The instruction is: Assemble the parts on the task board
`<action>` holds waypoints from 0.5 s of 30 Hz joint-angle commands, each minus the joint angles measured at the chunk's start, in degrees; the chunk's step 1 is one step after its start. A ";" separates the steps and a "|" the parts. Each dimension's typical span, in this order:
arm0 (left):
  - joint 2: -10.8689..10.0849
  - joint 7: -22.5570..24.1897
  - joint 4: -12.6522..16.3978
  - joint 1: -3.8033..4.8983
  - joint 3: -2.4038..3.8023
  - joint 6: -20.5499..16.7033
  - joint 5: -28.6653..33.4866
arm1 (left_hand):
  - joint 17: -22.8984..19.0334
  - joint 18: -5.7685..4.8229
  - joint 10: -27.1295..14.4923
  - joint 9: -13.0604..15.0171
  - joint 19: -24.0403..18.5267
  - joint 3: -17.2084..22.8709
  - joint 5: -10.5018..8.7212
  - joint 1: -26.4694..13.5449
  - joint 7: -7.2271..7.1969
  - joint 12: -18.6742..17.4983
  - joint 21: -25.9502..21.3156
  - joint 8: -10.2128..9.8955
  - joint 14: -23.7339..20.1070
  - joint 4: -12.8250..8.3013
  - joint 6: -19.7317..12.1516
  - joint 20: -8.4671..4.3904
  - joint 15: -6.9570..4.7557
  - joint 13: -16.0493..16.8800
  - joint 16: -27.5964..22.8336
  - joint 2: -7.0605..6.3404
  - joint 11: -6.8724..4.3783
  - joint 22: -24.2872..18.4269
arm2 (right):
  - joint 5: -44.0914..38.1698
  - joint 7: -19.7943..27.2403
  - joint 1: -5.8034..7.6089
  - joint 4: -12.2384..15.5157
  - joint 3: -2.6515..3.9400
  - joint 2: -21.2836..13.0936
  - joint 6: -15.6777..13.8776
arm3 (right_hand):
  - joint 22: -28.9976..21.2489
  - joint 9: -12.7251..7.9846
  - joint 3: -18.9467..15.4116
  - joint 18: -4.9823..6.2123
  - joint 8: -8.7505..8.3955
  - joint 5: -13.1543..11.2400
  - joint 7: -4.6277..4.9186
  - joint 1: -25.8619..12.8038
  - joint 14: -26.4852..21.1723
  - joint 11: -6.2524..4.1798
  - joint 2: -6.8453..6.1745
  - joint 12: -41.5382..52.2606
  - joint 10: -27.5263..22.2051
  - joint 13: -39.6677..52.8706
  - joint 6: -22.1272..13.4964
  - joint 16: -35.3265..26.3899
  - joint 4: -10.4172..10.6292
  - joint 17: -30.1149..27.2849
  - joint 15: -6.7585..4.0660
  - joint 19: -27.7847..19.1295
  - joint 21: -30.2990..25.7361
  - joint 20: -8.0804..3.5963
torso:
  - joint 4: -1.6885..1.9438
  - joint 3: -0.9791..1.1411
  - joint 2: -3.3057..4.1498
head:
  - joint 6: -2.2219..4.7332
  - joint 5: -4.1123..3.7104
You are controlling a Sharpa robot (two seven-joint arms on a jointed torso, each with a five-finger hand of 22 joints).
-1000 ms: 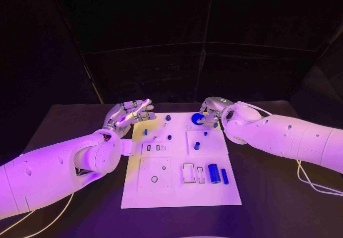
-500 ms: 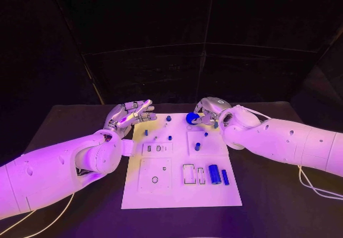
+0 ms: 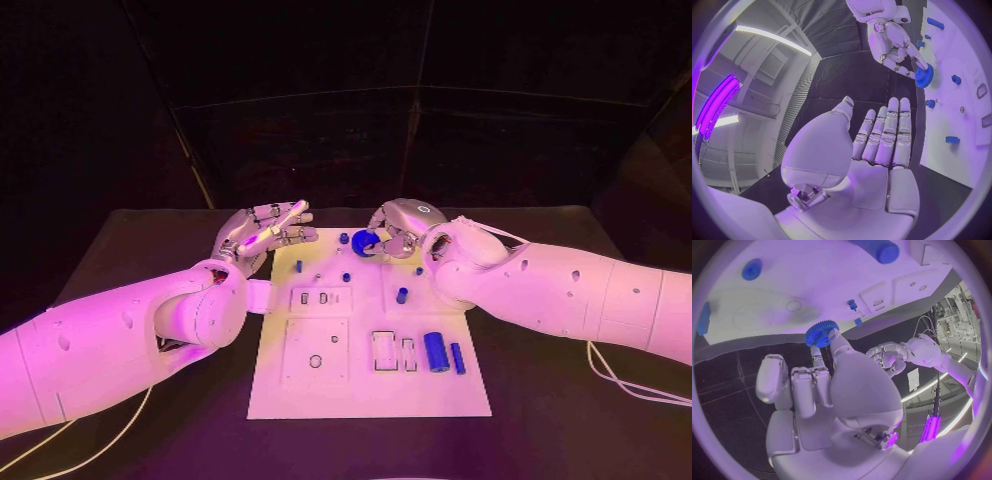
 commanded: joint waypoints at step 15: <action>0.22 0.42 -0.16 0.10 0.05 0.60 -0.37 | 0.05 0.02 0.00 -0.09 -0.08 -0.02 0.00 0.52 2.55 -0.23 -0.37 -0.43 -0.18 -0.26 0.11 0.42 0.39 -0.05 -0.41 0.17 0.27 -0.08 | -1.91 0.71 -0.58 -3.94 0.04 5.77 -0.08 | 0.16 0.29 0.36 -0.68 -0.18 -0.04 -0.65 -0.46 5.67 -0.34 -0.10 0.23 2.95 10.54 0.93 0.39 0.22 12.76 -0.31 0.18 0.30 -0.41 | -0.11 -0.01 0.03 | -0.30 0.29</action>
